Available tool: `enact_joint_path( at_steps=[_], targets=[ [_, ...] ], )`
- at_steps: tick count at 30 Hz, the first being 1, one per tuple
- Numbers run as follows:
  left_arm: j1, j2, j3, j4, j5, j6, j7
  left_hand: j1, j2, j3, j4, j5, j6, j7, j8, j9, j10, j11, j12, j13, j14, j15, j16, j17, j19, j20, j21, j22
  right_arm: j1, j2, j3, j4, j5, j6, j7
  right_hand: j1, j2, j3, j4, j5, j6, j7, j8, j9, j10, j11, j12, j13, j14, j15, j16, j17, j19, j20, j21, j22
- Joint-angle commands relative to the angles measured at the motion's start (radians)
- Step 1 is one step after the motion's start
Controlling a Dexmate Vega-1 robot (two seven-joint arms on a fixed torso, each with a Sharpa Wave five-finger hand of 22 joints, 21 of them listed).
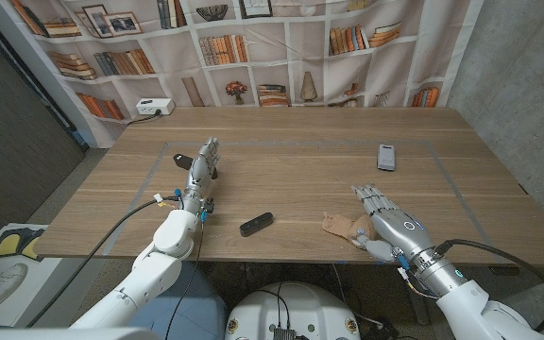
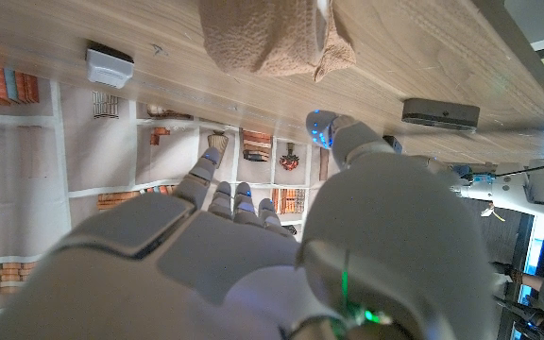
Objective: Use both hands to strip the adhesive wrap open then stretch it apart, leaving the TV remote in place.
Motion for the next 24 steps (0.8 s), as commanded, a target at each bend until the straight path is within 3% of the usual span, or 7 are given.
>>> enact_joint_path(
  at_steps=[1,10,24],
  targets=[
    [-0.002,-0.002,0.003,-0.002,0.004,0.003,0.007,0.003,0.009,0.009,-0.001,0.003,0.004,-0.002,-0.002,0.003,0.005,-0.002,-0.003,0.003,-0.001,0.002,-0.001,0.002,0.002,0.003,0.002,0.003,-0.003,-0.004,-0.027,-0.012,-0.018,-0.060,0.007,0.006,-0.009,0.011,-0.001,0.010,-0.019,0.086,-0.002,0.003,-0.015,-0.001,-0.003,0.001,-0.021,0.003,-0.003,0.003,-0.016,0.003,-0.002,0.003],
    [-0.008,-0.005,0.006,0.005,0.015,0.002,0.015,0.003,0.009,0.009,-0.001,0.003,0.002,-0.001,-0.003,0.004,0.005,0.000,-0.003,0.003,0.001,0.001,-0.001,0.002,0.009,0.003,0.005,0.003,-0.004,-0.022,-0.040,-0.014,-0.005,-0.073,0.004,0.005,-0.010,0.015,0.001,0.018,-0.030,0.086,-0.002,0.003,-0.025,-0.003,-0.002,0.000,-0.034,0.004,-0.003,0.004,-0.032,0.006,-0.003,0.003],
    [-0.013,-0.007,0.010,0.013,0.015,-0.003,0.009,0.003,0.009,0.009,-0.002,0.003,0.003,0.000,-0.002,0.004,0.006,-0.001,-0.003,0.004,-0.001,0.001,-0.002,0.002,0.010,0.002,0.005,0.003,-0.002,-0.051,-0.067,-0.011,0.013,-0.089,0.003,-0.002,-0.008,0.031,0.008,0.054,-0.062,0.083,-0.003,0.004,-0.073,-0.005,-0.005,-0.006,-0.073,0.007,-0.002,0.007,-0.093,0.019,-0.004,0.003]
  ],
)
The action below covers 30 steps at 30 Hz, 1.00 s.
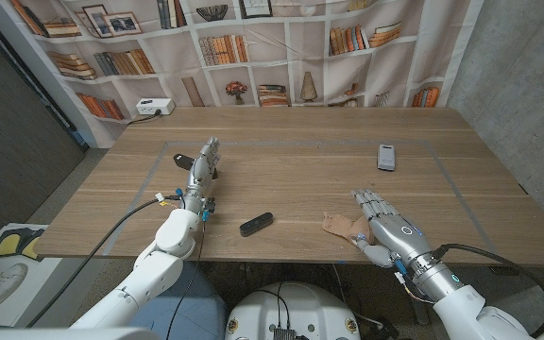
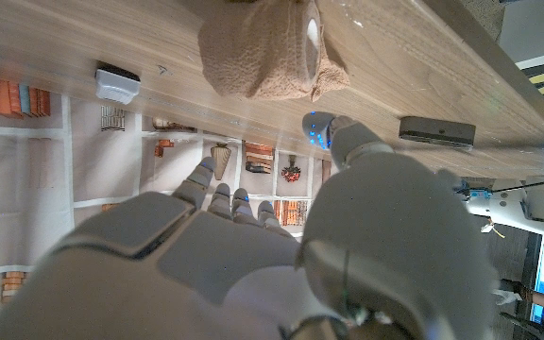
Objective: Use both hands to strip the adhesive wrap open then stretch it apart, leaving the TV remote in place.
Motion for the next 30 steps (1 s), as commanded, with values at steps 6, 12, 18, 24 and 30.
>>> enact_joint_path(
  at_steps=[6,12,18,24,30],
  targets=[
    [-0.008,-0.004,0.006,0.011,-0.001,-0.004,-0.008,0.004,0.008,0.009,-0.002,0.003,0.003,0.000,-0.002,0.004,0.006,0.000,-0.003,0.004,-0.001,0.002,-0.002,0.002,0.010,0.002,0.004,0.003,-0.001,-0.029,-0.031,0.005,0.030,-0.019,-0.010,-0.012,-0.006,0.021,0.009,0.034,-0.091,0.084,-0.010,0.004,-0.059,-0.007,-0.003,-0.001,-0.093,-0.001,0.002,0.008,-0.036,0.007,0.004,0.003],
    [-0.011,-0.003,0.007,0.006,-0.002,0.000,-0.008,0.004,0.008,0.010,-0.003,0.003,0.004,0.000,-0.002,0.004,0.006,0.000,-0.003,0.004,-0.001,0.001,-0.002,0.002,0.009,0.001,0.004,0.003,0.000,-0.040,-0.037,0.008,0.035,-0.027,-0.017,-0.016,-0.005,0.024,0.010,0.041,-0.102,0.085,-0.009,0.004,-0.069,-0.006,-0.002,-0.001,-0.103,-0.003,0.002,0.009,-0.044,0.008,0.004,0.003],
    [-0.009,-0.003,0.005,0.005,0.000,-0.002,-0.004,0.004,0.009,0.010,-0.003,0.003,0.004,0.000,-0.002,0.004,0.005,0.000,-0.004,0.004,-0.001,0.002,-0.002,0.002,0.009,0.001,0.004,0.003,0.011,-0.046,-0.058,0.015,0.035,-0.040,-0.021,-0.019,-0.005,0.026,0.011,0.045,-0.108,0.081,-0.008,0.004,-0.077,-0.010,0.000,0.000,-0.107,-0.007,0.003,0.010,-0.052,0.011,0.003,0.003],
    [-0.009,-0.003,0.005,0.006,0.001,-0.005,-0.005,0.004,0.009,0.010,-0.003,0.003,0.004,-0.001,-0.002,0.004,0.006,-0.001,-0.003,0.004,-0.001,0.001,-0.002,0.002,0.009,0.000,0.004,0.003,0.026,-0.048,-0.083,0.027,0.042,-0.048,-0.041,-0.024,-0.004,0.028,0.012,0.050,-0.118,0.076,-0.007,0.005,-0.092,-0.012,0.000,0.000,-0.115,-0.012,0.004,0.011,-0.064,0.016,0.002,0.003],
    [-0.007,-0.002,0.006,0.007,0.002,-0.007,-0.007,0.005,0.009,0.011,-0.003,0.003,0.005,0.000,-0.002,0.004,0.007,0.000,-0.003,0.004,-0.001,0.000,-0.002,0.002,0.008,0.001,0.003,0.003,0.037,-0.054,-0.104,0.036,0.043,-0.065,-0.063,-0.033,-0.009,0.026,0.015,0.048,-0.134,0.079,-0.009,0.005,-0.095,-0.015,0.004,0.001,-0.111,-0.014,0.008,0.012,-0.066,0.017,0.005,0.004]
  ],
)
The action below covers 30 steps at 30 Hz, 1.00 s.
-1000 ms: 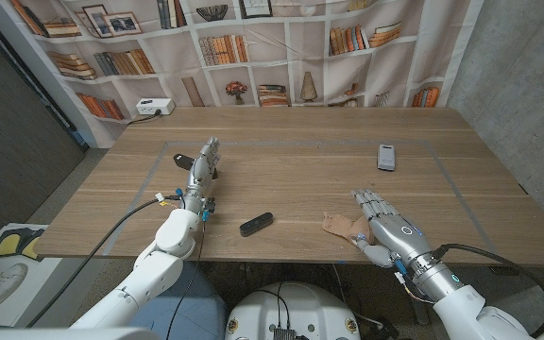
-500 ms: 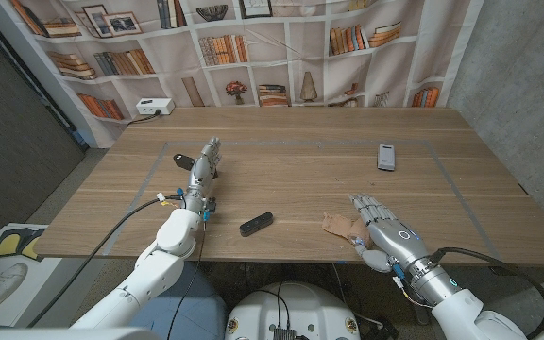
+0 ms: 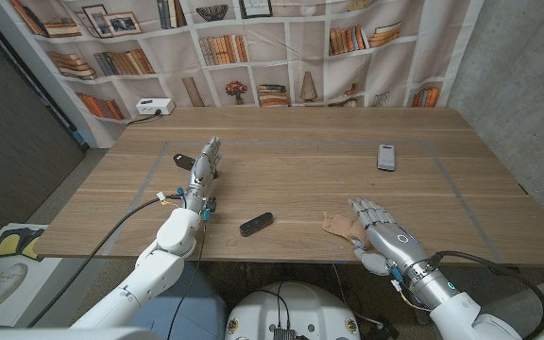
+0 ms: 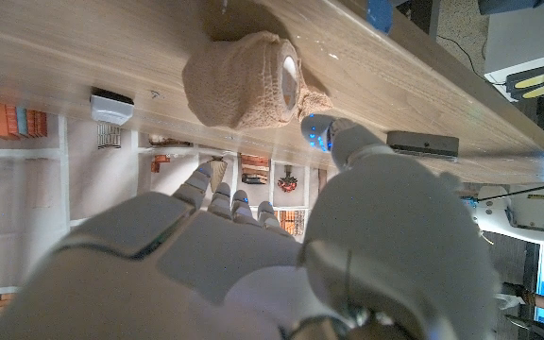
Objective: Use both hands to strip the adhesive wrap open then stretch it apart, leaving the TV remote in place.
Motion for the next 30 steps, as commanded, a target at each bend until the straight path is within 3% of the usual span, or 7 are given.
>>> enact_joint_path(
  at_steps=[1,13,30],
  targets=[
    [0.002,0.002,0.000,0.001,0.001,-0.004,-0.001,0.005,0.009,0.007,0.001,0.003,0.004,-0.001,-0.002,0.004,0.006,0.000,-0.004,0.004,-0.001,0.000,-0.002,0.002,0.008,0.001,0.003,0.003,0.020,-0.012,-0.039,0.018,0.012,-0.024,-0.035,-0.011,-0.003,0.005,0.002,0.004,-0.135,0.080,0.000,0.002,-0.066,-0.003,0.004,0.002,-0.109,-0.006,0.008,0.003,-0.006,0.006,0.005,0.001],
    [0.009,-0.002,-0.006,0.005,-0.004,-0.019,0.000,0.005,0.009,0.007,0.000,0.003,0.003,-0.001,-0.002,0.004,0.007,-0.002,-0.004,0.004,-0.001,0.000,-0.002,0.002,0.008,0.001,0.003,0.003,0.038,-0.021,-0.100,0.009,-0.039,-0.103,-0.064,-0.036,-0.020,-0.009,0.009,-0.012,-0.148,0.076,0.002,0.002,-0.072,-0.008,0.012,0.005,-0.101,-0.013,0.013,0.002,-0.001,0.007,0.010,0.001],
    [0.019,0.008,-0.014,-0.008,-0.011,-0.007,0.002,0.005,0.009,0.007,0.000,0.003,0.002,-0.002,-0.002,0.004,0.005,-0.002,-0.005,0.004,-0.001,0.001,-0.002,0.002,0.008,0.001,0.003,0.003,0.088,-0.023,-0.172,0.023,-0.026,-0.168,-0.108,-0.057,-0.029,-0.020,0.015,-0.022,-0.135,0.078,0.011,0.002,-0.059,-0.006,0.025,0.008,-0.102,-0.008,0.013,0.001,0.003,0.007,0.012,0.001]
  ],
)
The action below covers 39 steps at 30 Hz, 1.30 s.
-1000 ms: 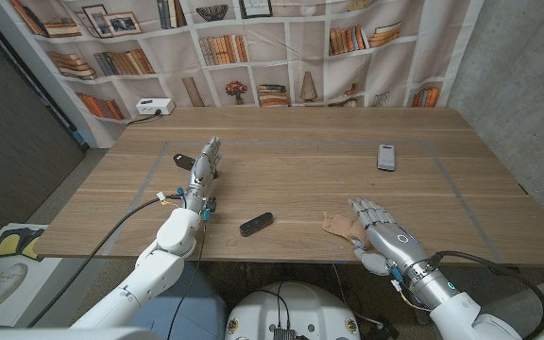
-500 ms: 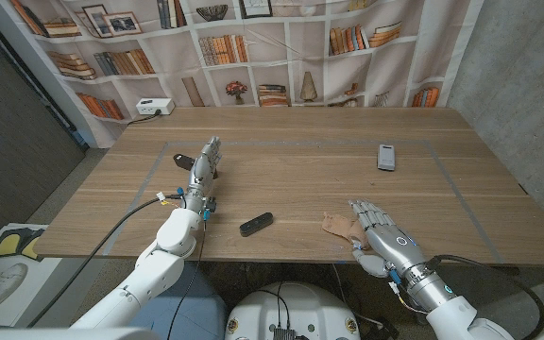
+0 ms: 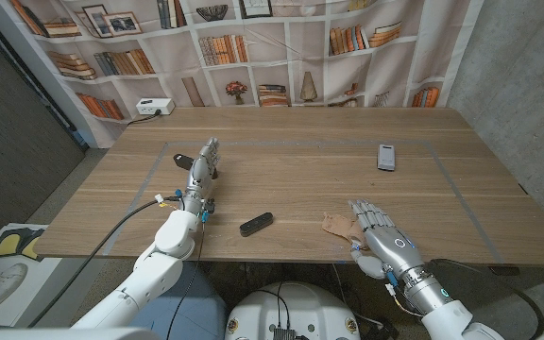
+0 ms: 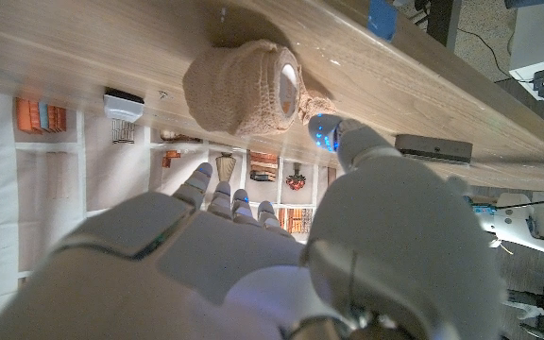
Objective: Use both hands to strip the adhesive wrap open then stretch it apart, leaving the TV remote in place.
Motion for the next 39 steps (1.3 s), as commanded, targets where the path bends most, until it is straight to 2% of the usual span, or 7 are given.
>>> enact_joint_path(
  at_steps=[1,23,33,39],
  targets=[
    [0.005,0.003,-0.005,-0.005,-0.003,0.006,0.003,0.005,0.009,0.007,0.000,0.003,0.003,-0.001,-0.002,0.004,0.006,-0.001,-0.005,0.004,-0.001,0.000,-0.002,0.002,0.008,0.001,0.003,0.003,0.038,-0.006,-0.053,0.010,0.002,-0.053,-0.025,-0.007,-0.001,-0.006,0.001,-0.001,-0.135,0.078,0.007,0.002,-0.059,-0.006,0.007,0.004,-0.104,0.002,0.009,0.001,0.003,0.007,0.004,0.002],
    [0.013,0.004,-0.008,-0.011,-0.008,0.006,0.004,0.006,0.012,0.010,0.000,0.003,0.002,0.001,-0.002,0.004,0.007,-0.001,-0.005,0.004,-0.001,0.002,-0.002,0.002,0.009,0.001,0.003,0.003,0.099,-0.044,-0.127,0.024,0.032,-0.117,-0.024,0.000,0.008,0.004,-0.007,-0.001,-0.130,0.070,0.010,0.002,-0.062,-0.012,0.012,0.006,-0.100,-0.005,0.012,0.001,0.010,0.007,0.007,0.002],
    [0.019,0.008,-0.012,-0.018,-0.013,0.010,0.003,0.006,0.012,0.010,0.000,0.003,0.001,0.003,-0.002,0.004,0.006,-0.001,-0.005,0.004,-0.002,0.002,-0.002,0.002,0.009,0.001,0.003,0.003,0.118,-0.055,-0.148,0.029,0.050,-0.135,-0.045,0.015,0.019,0.020,-0.017,0.006,-0.122,0.064,0.013,0.002,-0.054,-0.019,0.020,0.008,-0.093,-0.012,0.016,0.002,0.019,0.004,0.009,0.001],
    [0.019,0.007,-0.012,-0.016,-0.014,0.010,0.003,0.006,0.012,0.010,0.000,0.002,0.000,0.002,-0.003,0.003,0.006,0.000,-0.005,0.004,-0.002,0.001,-0.002,0.002,0.009,0.001,0.003,0.003,0.124,-0.063,-0.156,0.030,0.057,-0.146,-0.059,0.031,0.026,0.035,-0.028,0.011,-0.092,0.051,0.022,0.001,-0.035,-0.028,0.032,0.009,-0.074,-0.022,0.021,0.001,0.036,-0.003,0.012,0.000]
  ],
)
